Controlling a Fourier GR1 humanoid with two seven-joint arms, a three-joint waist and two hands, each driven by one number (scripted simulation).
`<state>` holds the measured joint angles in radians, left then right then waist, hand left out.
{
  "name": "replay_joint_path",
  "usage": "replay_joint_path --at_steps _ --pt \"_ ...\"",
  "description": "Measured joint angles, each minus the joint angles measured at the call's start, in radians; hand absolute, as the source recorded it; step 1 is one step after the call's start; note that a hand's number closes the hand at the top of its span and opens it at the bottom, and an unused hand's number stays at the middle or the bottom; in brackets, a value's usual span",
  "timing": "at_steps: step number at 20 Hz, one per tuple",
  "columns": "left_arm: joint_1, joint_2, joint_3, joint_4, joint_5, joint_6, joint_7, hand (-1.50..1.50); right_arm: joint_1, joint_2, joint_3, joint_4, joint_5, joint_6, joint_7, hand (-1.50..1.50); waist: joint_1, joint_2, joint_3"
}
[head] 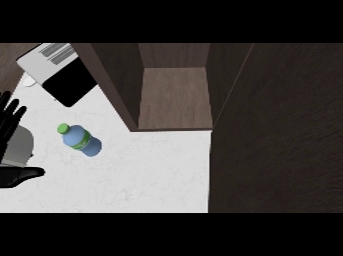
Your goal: Pick up the bottled water, place it into the cabinet and close the cabinet
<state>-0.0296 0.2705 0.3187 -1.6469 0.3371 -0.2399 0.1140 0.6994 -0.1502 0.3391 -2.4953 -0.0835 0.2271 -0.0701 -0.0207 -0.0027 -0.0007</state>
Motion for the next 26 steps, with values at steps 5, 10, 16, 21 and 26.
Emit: replay_joint_path --at_steps 5,10,16,21,26 --pt "-0.066 -0.007 -0.007 0.222 -0.025 -0.036 -0.076 -1.5 0.059 -0.011 0.027 -0.001 0.016 0.005 -0.055 -1.5 -0.009 0.002 -0.001" --pt "-0.111 -0.013 -0.001 0.431 -0.052 -0.071 -0.179 -1.5 0.118 -0.024 0.074 -0.006 0.027 -0.001 -0.092 -1.5 -0.012 0.002 -0.001" --pt "-0.174 -0.006 0.0 0.702 -0.122 -0.111 -0.364 -1.5 0.15 -0.045 0.093 -0.006 0.037 -0.01 -0.14 -1.5 -0.017 0.005 -0.002" --pt "-0.243 -0.015 -0.009 0.893 -0.162 -0.144 -0.488 -1.5 0.185 -0.069 0.113 -0.005 0.045 -0.014 -0.184 -1.5 -0.023 0.006 -0.003" --pt "-0.296 -0.016 -0.018 1.067 -0.212 -0.169 -0.637 -1.5 0.216 -0.097 0.101 -0.004 0.049 -0.013 -0.229 -1.5 -0.027 0.008 -0.003"
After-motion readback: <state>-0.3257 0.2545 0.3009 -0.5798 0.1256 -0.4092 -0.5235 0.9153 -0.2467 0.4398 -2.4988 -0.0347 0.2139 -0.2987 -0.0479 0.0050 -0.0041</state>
